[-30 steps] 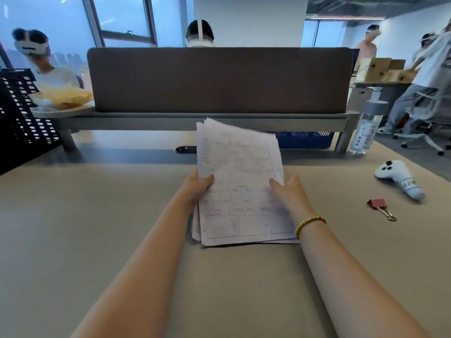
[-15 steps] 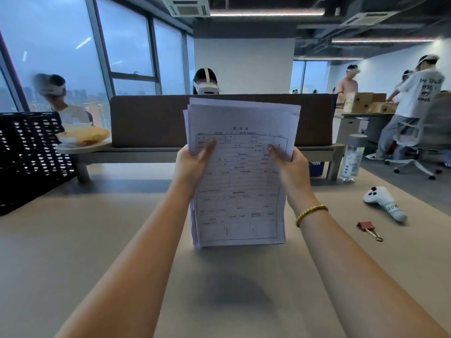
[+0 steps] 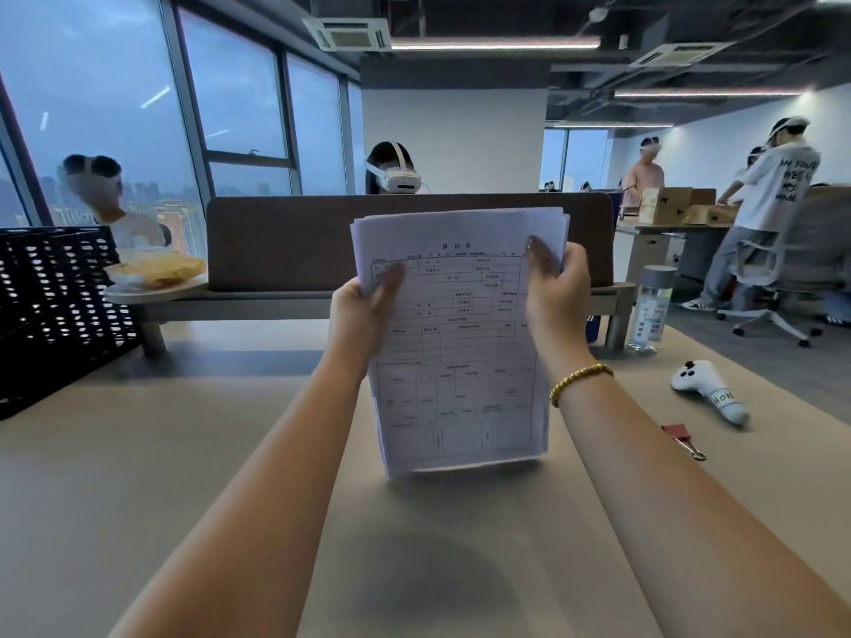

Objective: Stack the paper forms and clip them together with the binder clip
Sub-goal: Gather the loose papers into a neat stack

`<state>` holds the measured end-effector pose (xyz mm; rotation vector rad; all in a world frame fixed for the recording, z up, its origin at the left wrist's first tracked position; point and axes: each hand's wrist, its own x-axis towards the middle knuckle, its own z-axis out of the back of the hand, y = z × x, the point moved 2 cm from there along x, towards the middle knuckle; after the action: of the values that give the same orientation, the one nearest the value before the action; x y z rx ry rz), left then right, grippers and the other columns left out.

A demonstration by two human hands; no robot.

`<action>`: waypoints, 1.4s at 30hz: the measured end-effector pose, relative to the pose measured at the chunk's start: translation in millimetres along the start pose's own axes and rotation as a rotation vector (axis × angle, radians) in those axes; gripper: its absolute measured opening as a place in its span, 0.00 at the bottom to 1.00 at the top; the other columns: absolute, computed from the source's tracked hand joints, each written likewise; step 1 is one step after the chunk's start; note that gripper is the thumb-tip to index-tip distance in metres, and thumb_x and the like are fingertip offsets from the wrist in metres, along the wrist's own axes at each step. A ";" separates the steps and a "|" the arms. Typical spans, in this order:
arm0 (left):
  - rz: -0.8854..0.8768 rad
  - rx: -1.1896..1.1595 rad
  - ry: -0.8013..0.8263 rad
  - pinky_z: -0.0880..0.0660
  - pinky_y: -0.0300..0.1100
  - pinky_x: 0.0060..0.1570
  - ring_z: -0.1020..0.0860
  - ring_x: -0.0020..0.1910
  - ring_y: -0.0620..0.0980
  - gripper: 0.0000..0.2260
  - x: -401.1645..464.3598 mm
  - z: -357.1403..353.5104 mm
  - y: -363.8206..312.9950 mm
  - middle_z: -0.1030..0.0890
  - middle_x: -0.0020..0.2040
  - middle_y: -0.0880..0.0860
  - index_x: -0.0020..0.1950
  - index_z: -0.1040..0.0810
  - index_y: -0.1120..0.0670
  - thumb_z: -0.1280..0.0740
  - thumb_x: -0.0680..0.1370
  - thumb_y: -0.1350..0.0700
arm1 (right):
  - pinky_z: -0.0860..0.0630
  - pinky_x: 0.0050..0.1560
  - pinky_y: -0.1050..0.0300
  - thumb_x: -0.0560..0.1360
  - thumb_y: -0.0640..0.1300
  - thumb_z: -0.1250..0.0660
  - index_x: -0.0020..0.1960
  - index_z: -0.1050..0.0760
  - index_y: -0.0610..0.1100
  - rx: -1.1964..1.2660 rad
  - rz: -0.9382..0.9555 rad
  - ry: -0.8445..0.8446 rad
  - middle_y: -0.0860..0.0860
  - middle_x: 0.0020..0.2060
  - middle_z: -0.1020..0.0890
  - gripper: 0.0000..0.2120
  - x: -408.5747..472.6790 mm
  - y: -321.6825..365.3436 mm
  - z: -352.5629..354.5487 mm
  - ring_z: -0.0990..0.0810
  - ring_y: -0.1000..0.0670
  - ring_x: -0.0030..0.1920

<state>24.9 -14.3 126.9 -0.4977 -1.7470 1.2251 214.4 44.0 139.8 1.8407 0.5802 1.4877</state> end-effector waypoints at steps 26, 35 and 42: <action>0.213 0.007 0.086 0.22 0.43 0.46 0.21 0.42 0.49 0.12 -25.4 -2.1 53.4 0.19 0.43 0.52 0.50 0.23 0.55 0.37 0.76 0.47 | 0.29 0.37 0.65 0.81 0.53 0.49 0.52 0.26 0.44 -0.044 -0.319 0.289 0.55 0.41 0.22 0.17 -48.6 -63.4 23.2 0.24 0.60 0.42; 0.474 0.485 0.319 0.26 0.48 0.54 0.23 0.54 0.59 0.18 -45.6 -43.8 104.3 0.22 0.56 0.61 0.64 0.28 0.64 0.46 0.80 0.55 | 0.36 0.28 0.61 0.81 0.46 0.47 0.45 0.28 0.38 -0.540 -0.532 0.297 0.44 0.39 0.24 0.14 -59.9 -140.0 66.9 0.29 0.53 0.32; 0.361 0.870 0.296 0.28 0.46 0.44 0.23 0.49 0.57 0.12 -58.8 -70.1 145.5 0.21 0.55 0.59 0.56 0.27 0.58 0.46 0.79 0.56 | 0.33 0.31 0.57 0.80 0.44 0.45 0.44 0.31 0.41 -0.886 -0.447 0.342 0.49 0.36 0.25 0.09 -66.7 -160.4 87.7 0.28 0.50 0.33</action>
<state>89.3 40.3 -22.8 -0.4360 -0.7653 1.8951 295.5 82.2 -32.9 0.7314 0.3556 1.4175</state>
